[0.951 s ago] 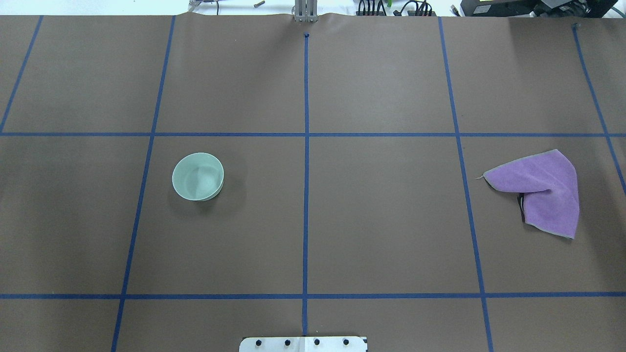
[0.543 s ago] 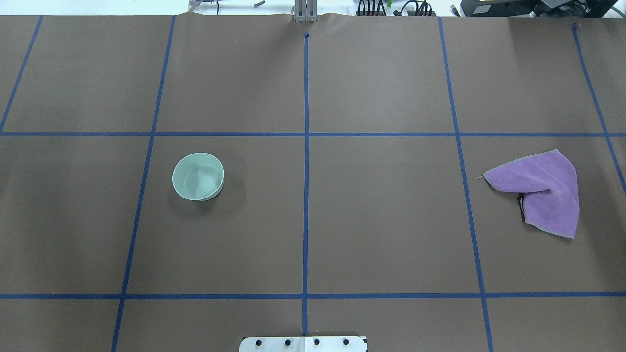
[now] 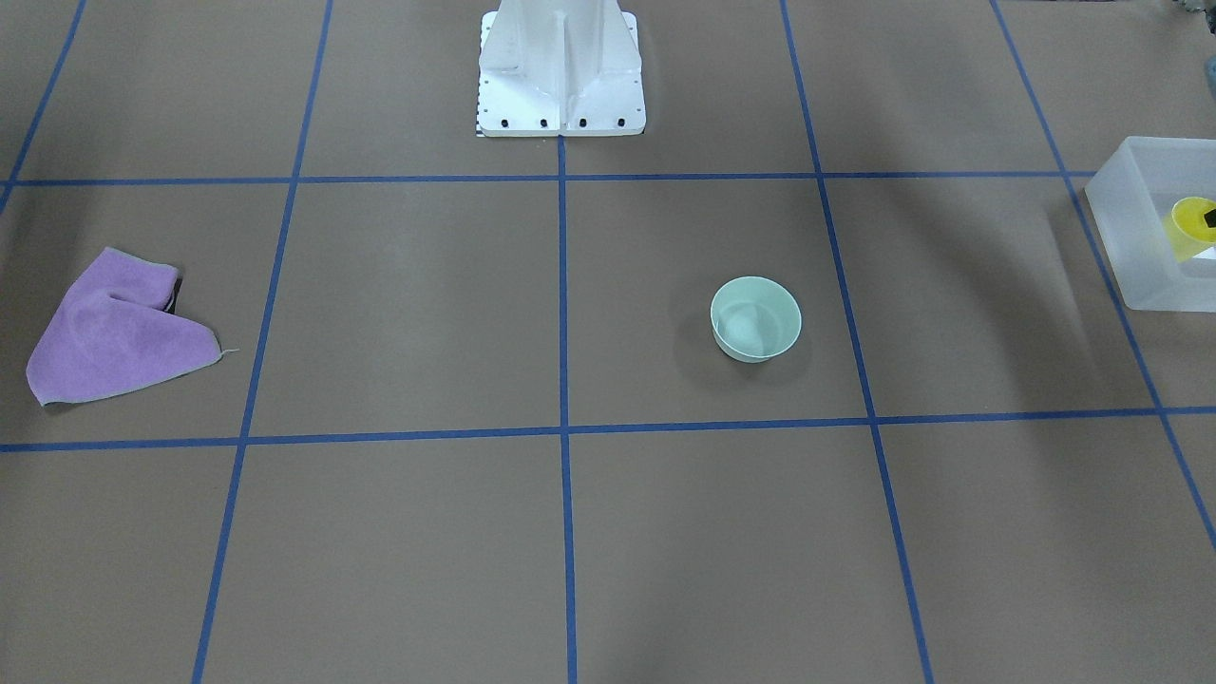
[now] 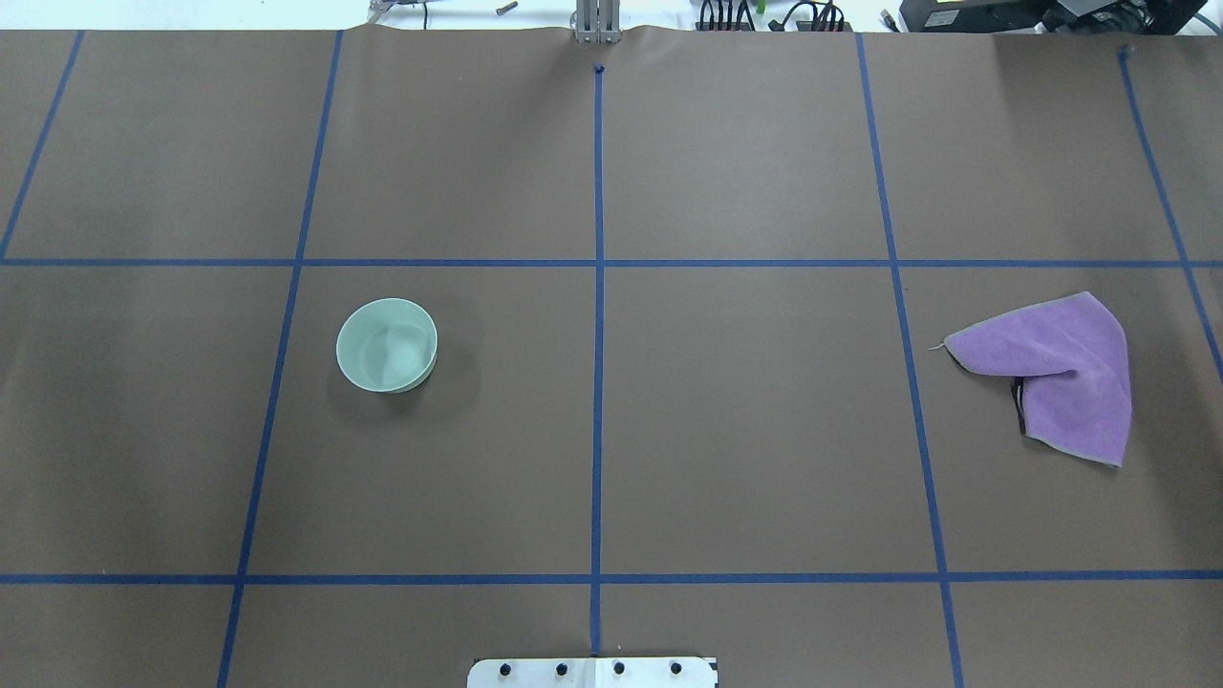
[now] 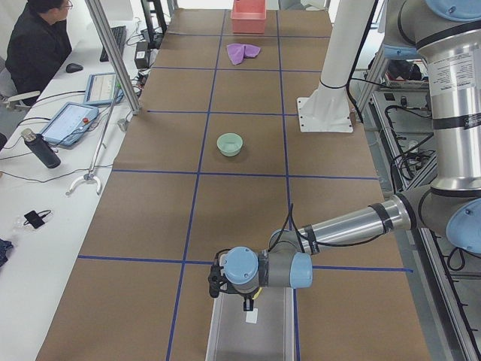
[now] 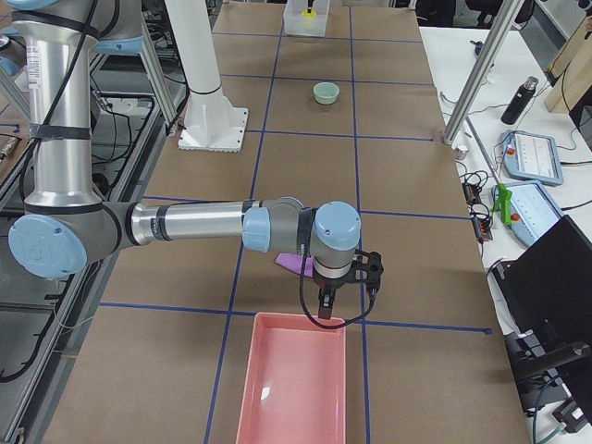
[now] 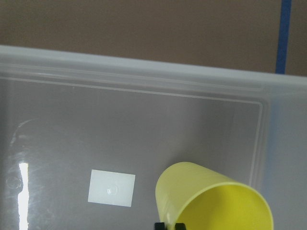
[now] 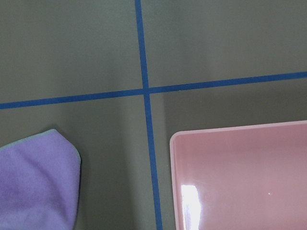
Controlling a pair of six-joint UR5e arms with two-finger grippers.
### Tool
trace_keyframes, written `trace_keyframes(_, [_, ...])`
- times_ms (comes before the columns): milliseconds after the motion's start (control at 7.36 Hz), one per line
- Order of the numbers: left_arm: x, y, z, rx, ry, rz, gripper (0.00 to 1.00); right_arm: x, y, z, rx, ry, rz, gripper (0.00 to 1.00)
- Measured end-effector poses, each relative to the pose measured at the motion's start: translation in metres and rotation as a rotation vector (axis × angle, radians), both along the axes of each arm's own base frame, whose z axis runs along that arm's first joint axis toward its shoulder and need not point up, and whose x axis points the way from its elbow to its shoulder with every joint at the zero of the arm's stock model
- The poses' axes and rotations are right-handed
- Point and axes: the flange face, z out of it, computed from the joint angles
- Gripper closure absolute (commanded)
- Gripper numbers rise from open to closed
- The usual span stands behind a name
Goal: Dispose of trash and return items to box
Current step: 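Lower the yellow cup into the clear bin and release it, then reach the right gripper to the purple cloth and pinch its corner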
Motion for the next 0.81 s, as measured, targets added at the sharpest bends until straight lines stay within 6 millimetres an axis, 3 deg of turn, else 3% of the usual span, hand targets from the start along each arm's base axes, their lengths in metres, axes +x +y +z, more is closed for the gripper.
trace_keyframes(136, [0.000, -0.001, -0.007, 0.036, 0.011, -0.001, 0.06, 0.000, 0.000, 0.000, -0.001, 0.000, 0.000, 0.00])
trace_keyframes(407, [-0.006, -0.014, -0.045, 0.111, 0.048, -0.025, 0.06, 0.000, 0.001, 0.001, 0.001, 0.001, -0.003, 0.00])
trace_keyframes(543, [-0.016, -0.031, -0.075, 0.121, 0.053, -0.052, 0.06, 0.000, 0.002, 0.001, 0.005, 0.002, -0.008, 0.00])
trace_keyframes(815, [-0.026, -0.087, -0.173, 0.089, 0.048, -0.089, 0.03, -0.012, 0.001, 0.000, 0.007, -0.002, -0.033, 0.00])
